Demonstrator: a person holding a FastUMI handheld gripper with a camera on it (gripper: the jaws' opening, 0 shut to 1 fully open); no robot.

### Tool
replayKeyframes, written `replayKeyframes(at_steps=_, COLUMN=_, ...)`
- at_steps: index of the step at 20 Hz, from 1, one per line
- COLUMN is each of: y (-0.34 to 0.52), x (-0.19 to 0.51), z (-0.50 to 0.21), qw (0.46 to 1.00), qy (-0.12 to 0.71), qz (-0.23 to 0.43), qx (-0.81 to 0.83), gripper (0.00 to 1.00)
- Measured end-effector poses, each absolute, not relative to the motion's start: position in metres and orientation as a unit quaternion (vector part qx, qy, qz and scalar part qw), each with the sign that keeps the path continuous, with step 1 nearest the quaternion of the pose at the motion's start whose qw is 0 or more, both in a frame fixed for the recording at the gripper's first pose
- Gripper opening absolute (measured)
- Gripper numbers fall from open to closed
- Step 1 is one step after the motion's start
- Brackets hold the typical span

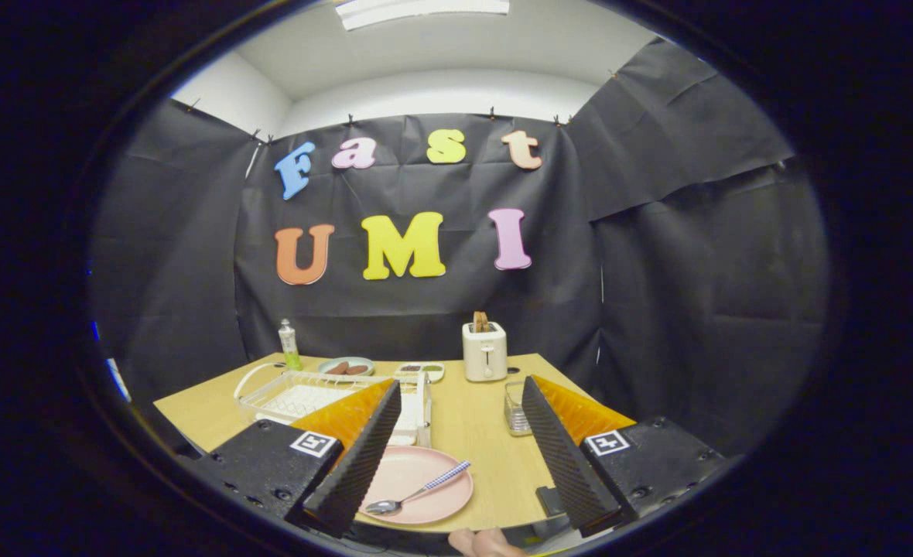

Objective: Take the plate from the dish rack, then take the spoon from the basket and place it into the plate.

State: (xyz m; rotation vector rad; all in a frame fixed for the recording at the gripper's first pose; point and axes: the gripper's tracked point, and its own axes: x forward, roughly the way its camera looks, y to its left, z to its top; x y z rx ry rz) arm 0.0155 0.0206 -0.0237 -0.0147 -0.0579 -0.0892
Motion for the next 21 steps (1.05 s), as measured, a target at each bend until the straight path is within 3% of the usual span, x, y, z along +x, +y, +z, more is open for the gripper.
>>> replayKeyframes(at_steps=9, y=0.019, x=-0.025, z=-0.013, qw=0.998, qy=-0.043, qz=-0.047, qx=-0.023, gripper=1.00)
replayKeyframes(at_steps=21, y=0.019, x=-0.020, z=-0.014, qw=0.999, qy=-0.032, qz=-0.029, qx=-0.014, gripper=1.00)
